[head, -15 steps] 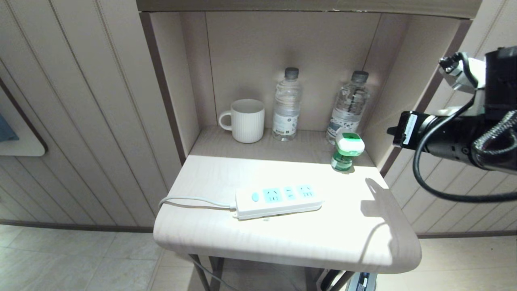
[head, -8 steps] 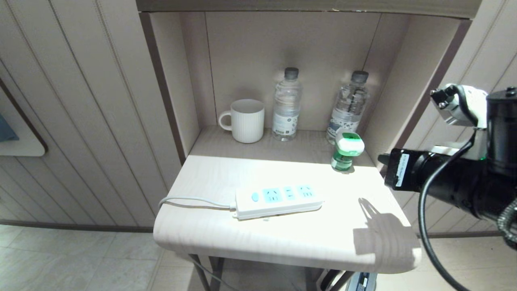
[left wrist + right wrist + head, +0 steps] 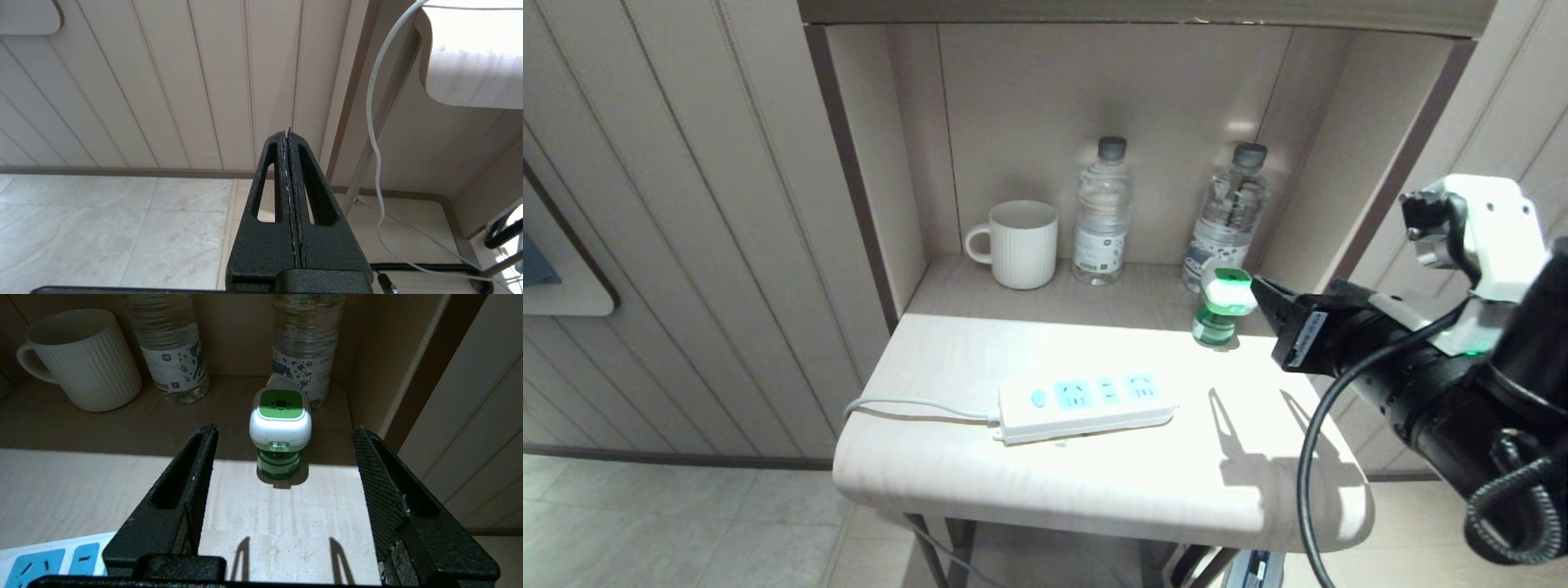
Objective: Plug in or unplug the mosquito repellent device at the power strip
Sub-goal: Pick up the mosquito repellent liquid
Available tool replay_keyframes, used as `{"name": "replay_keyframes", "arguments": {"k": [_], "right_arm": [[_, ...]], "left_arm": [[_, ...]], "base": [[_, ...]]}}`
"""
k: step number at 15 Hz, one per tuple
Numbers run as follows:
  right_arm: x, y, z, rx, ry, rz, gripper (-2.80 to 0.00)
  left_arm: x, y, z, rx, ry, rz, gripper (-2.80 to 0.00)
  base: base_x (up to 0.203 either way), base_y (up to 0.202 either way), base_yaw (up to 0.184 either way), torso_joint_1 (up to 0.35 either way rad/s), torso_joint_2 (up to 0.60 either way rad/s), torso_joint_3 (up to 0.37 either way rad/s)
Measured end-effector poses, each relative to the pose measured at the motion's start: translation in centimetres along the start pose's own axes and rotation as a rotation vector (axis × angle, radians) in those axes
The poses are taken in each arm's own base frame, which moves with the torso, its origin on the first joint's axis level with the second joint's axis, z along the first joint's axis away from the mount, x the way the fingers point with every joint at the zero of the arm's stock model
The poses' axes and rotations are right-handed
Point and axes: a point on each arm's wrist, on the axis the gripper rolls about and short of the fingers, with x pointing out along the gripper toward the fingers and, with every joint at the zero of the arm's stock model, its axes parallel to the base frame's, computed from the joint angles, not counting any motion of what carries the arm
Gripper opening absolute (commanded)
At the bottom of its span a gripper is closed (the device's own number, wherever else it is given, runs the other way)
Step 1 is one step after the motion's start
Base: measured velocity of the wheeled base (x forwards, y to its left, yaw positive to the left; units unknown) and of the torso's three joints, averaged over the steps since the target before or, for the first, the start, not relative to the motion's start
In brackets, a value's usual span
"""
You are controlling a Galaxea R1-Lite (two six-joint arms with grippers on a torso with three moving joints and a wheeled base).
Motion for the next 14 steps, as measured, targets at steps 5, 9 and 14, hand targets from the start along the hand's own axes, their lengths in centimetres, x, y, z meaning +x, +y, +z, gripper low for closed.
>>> {"name": "replay_keyframes", "arguments": {"k": [5, 9, 14], "right_arm": [[2.6, 0.3, -1.6, 0.013, -0.086, -0.055, 0.00], [4.1, 0.8, -2.1, -0.006, -0.091, -0.071, 0.00], [6.7, 1.4, -2.6, -0.043, -0.097, -0.097, 0.00]], "left_arm": [[0.0, 0.0, 0.0, 0.000, 0.000, 0.000, -2.80], [0.0, 0.0, 0.0, 0.000, 0.000, 0.000, -2.80], [0.0, 0.0, 0.0, 0.000, 0.000, 0.000, -2.80]], "base": [[0.000, 0.000, 0.000, 0.000, 0.00, 0.000], [0.000, 0.000, 0.000, 0.000, 0.00, 0.000], [0.000, 0.000, 0.000, 0.000, 0.00, 0.000]]}}
